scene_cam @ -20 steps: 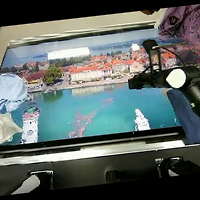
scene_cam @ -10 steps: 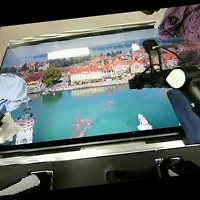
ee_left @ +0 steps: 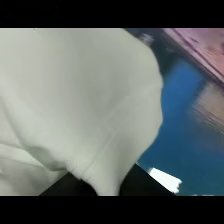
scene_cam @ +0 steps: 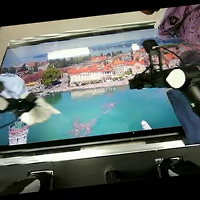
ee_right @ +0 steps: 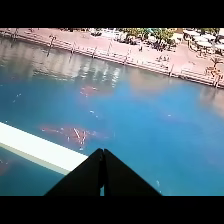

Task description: Fold the clothes and pants, and hang the long-sleeved shirts on hangers.

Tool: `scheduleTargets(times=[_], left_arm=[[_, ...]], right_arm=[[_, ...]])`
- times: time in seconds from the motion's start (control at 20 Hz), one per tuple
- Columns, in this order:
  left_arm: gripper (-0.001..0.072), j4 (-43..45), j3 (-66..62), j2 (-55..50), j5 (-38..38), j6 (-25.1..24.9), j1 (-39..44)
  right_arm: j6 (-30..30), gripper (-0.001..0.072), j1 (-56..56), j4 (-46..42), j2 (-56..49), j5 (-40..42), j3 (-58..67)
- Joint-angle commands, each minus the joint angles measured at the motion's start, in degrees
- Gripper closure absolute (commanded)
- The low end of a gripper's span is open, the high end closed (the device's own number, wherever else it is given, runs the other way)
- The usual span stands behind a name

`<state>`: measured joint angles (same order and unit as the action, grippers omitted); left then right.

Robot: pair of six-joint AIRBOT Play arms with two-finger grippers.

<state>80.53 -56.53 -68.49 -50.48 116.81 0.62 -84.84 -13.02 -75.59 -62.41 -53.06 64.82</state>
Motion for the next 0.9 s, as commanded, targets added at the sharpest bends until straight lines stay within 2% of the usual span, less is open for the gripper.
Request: scheduleTargets(times=[0.0,0.1,0.2,0.25,0.3,0.4,0.45,0.5,0.55,0.6,0.65,0.7,0.85], left_arm=[[0.0691,-7.13,0.00,1.40,8.55,8.85,22.32],[0.0692,-7.06,0.00,-0.24,17.25,16.46,33.99],[0.0692,-7.06,0.00,-3.43,22.03,22.29,41.44],[0.0692,-7.10,0.00,-5.77,23.45,24.46,44.26],[0.0692,-7.17,0.00,-7.87,24.44,25.83,46.07],[0.0688,-10.34,0.00,-11.52,25.77,26.36,47.71],[0.0644,-11.93,0.00,-12.41,26.23,26.36,47.58],[0.0482,-12.31,-0.02,-12.55,26.62,26.36,46.84],[0.0226,-12.46,-0.15,-12.04,26.49,26.14,45.40],[0.0038,-12.44,-0.15,-10.82,26.10,25.16,43.34],[0.0025,-12.44,-0.15,-9.16,25.16,22.32,40.85],[0.0025,-12.41,-0.15,-6.95,23.34,18.01,37.62],[0.0025,-12.41,-0.13,0.07,14.95,6.19,25.97]], right_arm=[[-0.02,0.0681,-0.04,-0.33,0.04,-1.16,0.04],[-0.02,0.0680,-0.04,-1.25,0.17,-2.93,0.04],[-0.02,0.0678,-0.04,-3.72,0.72,-5.01,0.07],[-0.02,0.0673,-0.04,-5.49,1.05,-5.95,0.04],[-0.02,0.0631,-0.04,-7.23,1.31,-6.97,0.04],[-0.02,0.0622,-0.04,-9.86,1.68,-8.83,0.04],[-0.02,0.0620,-0.04,-10.80,1.70,-9.94,0.04],[-0.02,0.0598,-0.04,-11.17,1.68,-11.63,0.04],[-0.02,0.0477,-0.04,-11.78,1.68,-12.79,0.04],[0.00,0.0310,-0.04,-12.92,1.70,-14.36,0.04],[0.24,0.0266,-0.04,-15.30,1.70,-16.28,0.07],[-0.26,0.0270,0.24,-17.81,1.99,-17.57,0.04],[-4.15,0.0292,5.75,-17.03,3.43,-15.26,-0.83]])
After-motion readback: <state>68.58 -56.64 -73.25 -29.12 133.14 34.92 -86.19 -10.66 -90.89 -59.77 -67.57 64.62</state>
